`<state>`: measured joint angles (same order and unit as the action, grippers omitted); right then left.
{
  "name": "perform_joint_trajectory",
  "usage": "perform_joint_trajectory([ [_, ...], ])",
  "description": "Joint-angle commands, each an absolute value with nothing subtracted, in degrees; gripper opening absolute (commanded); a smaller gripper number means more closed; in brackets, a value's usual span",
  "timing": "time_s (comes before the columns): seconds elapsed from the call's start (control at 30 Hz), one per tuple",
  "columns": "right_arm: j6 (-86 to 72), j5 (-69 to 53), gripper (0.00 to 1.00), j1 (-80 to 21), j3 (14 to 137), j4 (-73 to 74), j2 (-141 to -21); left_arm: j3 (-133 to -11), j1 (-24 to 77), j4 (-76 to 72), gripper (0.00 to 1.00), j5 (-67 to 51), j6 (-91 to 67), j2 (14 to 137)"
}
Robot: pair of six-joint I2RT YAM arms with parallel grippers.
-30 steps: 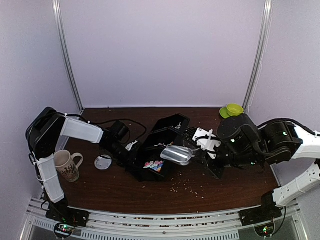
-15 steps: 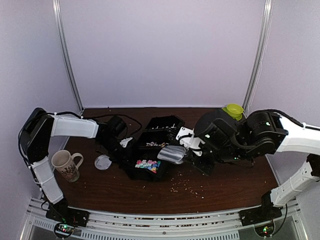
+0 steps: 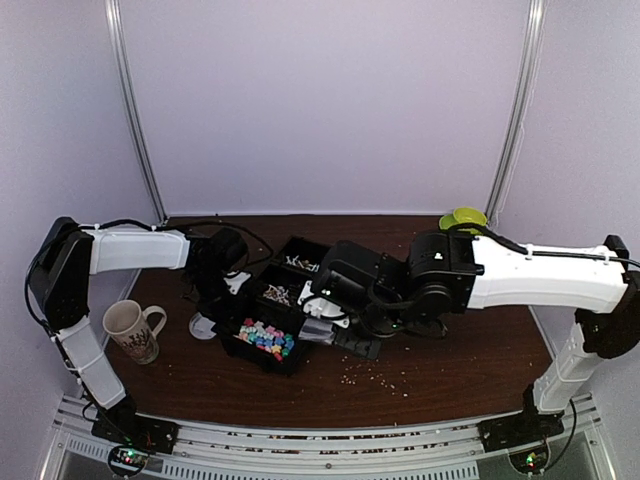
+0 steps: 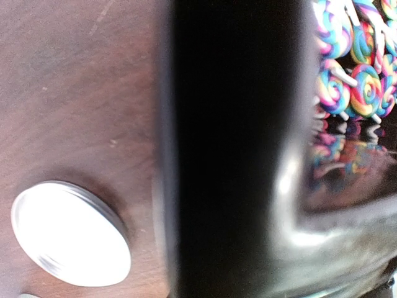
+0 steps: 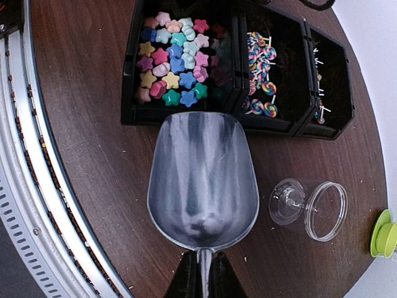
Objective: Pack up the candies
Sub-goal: Scoop the fake candies from the plate.
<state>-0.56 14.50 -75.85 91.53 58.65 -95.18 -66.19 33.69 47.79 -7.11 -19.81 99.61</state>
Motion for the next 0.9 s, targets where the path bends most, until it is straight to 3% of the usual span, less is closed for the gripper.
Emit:
perform_joint_trajectory([
  [0.0, 0.5, 11.7, 0.0, -75.6, 96.0, 59.8, -98.7, -68.6, 34.2, 40.6, 0.0, -5.3, -16.6, 96.1],
  [0.87, 0.9, 9.7, 0.0, -74.3, 112.1, 68.0, -119.9, -69.2, 38.8, 39.7, 0.0, 1.7, -15.2, 93.3],
])
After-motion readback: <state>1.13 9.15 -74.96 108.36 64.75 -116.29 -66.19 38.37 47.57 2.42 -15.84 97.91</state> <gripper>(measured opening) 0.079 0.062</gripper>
